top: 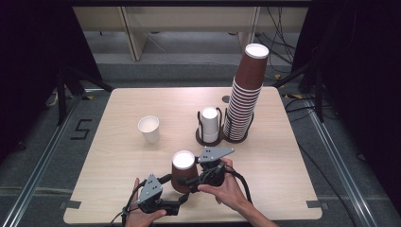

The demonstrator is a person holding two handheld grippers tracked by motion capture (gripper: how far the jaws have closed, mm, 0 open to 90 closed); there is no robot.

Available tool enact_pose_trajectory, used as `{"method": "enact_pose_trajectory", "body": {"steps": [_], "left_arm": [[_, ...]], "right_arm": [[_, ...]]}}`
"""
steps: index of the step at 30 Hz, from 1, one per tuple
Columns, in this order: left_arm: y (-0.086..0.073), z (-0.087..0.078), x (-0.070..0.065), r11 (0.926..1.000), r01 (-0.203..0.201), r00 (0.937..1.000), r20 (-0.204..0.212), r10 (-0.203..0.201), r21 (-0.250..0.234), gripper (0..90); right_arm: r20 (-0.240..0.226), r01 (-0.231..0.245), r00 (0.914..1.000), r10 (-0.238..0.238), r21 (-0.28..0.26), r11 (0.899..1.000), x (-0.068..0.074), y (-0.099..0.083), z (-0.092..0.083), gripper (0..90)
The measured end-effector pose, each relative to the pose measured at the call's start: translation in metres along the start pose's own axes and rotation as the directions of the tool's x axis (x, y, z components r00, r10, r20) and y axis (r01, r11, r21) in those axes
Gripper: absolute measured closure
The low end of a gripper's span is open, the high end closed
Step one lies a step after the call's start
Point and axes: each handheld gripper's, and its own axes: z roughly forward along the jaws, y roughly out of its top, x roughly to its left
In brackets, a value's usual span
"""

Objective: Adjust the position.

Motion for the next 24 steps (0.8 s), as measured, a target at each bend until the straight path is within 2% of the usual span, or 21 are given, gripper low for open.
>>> {"method": "enact_pose_trajectory", "body": {"steps": [1,2,3,4,5,7,8,9,10,11,12,14,15,16,17,18,20,21,22,24], "left_arm": [[0.0,0.001,0.0,1.0,0.009,1.0,0.004,-0.009,-0.003,7.9],[0.0,0.001,0.0,0.9999,0.01,0.9999,0.002,-0.01,-0.004,6.6],[0.0,0.0,0.0,0.9999,0.011,0.9999,-0.008,-0.011,-0.001,5.5],[0.001,0.001,0.0,0.9999,0.015,0.9998,-0.008,-0.015,-0.005,4.5],[0.001,0.002,0.001,0.9996,0.021,0.9998,0.0,-0.021,-0.02,3.6],[0.001,0.002,0.001,0.9997,0.024,0.9997,-0.007,-0.024,-0.01,2.2],[0.001,0.002,0.001,0.9996,0.028,0.9996,-0.006,-0.029,-0.009,1.7],[0.0,0.004,0.001,0.9994,0.03,0.9996,0.002,-0.03,-0.019,1.5],[0.0,0.004,0.001,0.9994,0.028,0.9996,0.004,-0.028,-0.021,1.2],[0.0,0.004,0.001,0.9992,0.03,0.9995,0.001,-0.03,-0.024,1.0],[0.001,0.003,0.001,0.9993,0.029,0.9995,-0.008,-0.029,-0.021,1.2],[0.001,0.002,0.001,0.9994,0.032,0.9995,-0.005,-0.032,-0.016,2.6],[0.0,0.002,0.003,0.9995,0.025,0.9997,0.009,-0.025,-0.017,3.6],[0.001,0.002,0.002,0.9999,0.012,0.9999,-0.008,-0.012,-0.007,4.8],[0.001,0.001,0.002,1.0,-0.003,1.0,-0.009,0.003,0.0,6.3],[0.001,0.002,0.003,0.9999,-0.014,0.9999,-0.001,0.014,-0.001,7.4],[0.002,0.001,0.002,0.9991,-0.04,0.9991,-0.013,0.04,0.011,9.3],[0.003,0.0,0.002,0.9975,-0.067,0.9976,-0.015,0.067,0.024,10.0],[0.003,0.0,0.001,0.9952,-0.094,0.9954,-0.016,0.094,0.026,10.4],[0.004,-0.001,0.001,0.9906,-0.128,0.9916,-0.01,0.129,0.047,11.1]], "right_arm": [[-0.014,0.004,0.9999,-0.005,-0.015,1.0,0.0,0.0,0.002,18.6],[-0.014,0.002,0.9999,-0.002,0.0,1.0,0.002,0.0,0.001,18.6],[-0.017,0.015,0.9998,-0.015,-0.018,1.0,0.002,0.0,0.003,18.6],[-0.026,0.001,0.9997,-0.001,-0.016,1.0,0.004,0.0,0.004,18.7],[-0.014,0.019,0.9997,-0.019,-0.018,1.0,0.004,0.0,0.004,18.7],[-0.047,0.002,0.9989,-0.003,-0.019,1.0,0.007,-0.001,0.006,18.6],[-0.035,0.01,0.9993,-0.011,-0.028,1.0,0.008,-0.001,0.006,18.7],[-0.035,0.002,0.9994,-0.003,-0.016,1.0,0.009,0.0,0.005,18.7],[-0.044,0.001,0.999,-0.002,-0.032,0.999,0.01,-0.001,0.007,18.7],[-0.035,0.014,0.9993,-0.015,-0.034,0.999,0.01,-0.001,0.007,18.6],[-0.036,0.003,0.9993,-0.005,-0.031,1.0,0.011,-0.001,0.007,18.6],[-0.039,0.013,0.9991,-0.014,-0.017,1.0,0.01,-0.001,0.007,18.1],[-0.04,0.013,0.9991,-0.013,-0.007,1.0,0.01,-0.001,0.008,17.6],[-0.038,0.003,0.9993,-0.003,0.002,1.0,0.01,-0.002,0.008,17.0],[-0.042,-0.007,0.9991,0.008,0.013,1.0,0.01,-0.002,0.008,16.3],[-0.04,0.003,0.9992,-0.003,0.015,1.0,0.008,-0.002,0.008,15.6],[-0.067,-0.009,0.9977,0.011,0.022,1.0,0.006,-0.001,0.008,14.4],[-0.051,-0.018,0.9985,0.02,0.041,0.999,0.006,0.0,0.005,14.3],[-0.069,-0.041,0.9967,0.043,0.04,0.998,0.006,0.0,0.004,14.3],[-0.073,-0.007,0.9973,0.011,0.047,0.999,0.004,0.004,0.001,15.1]]}}
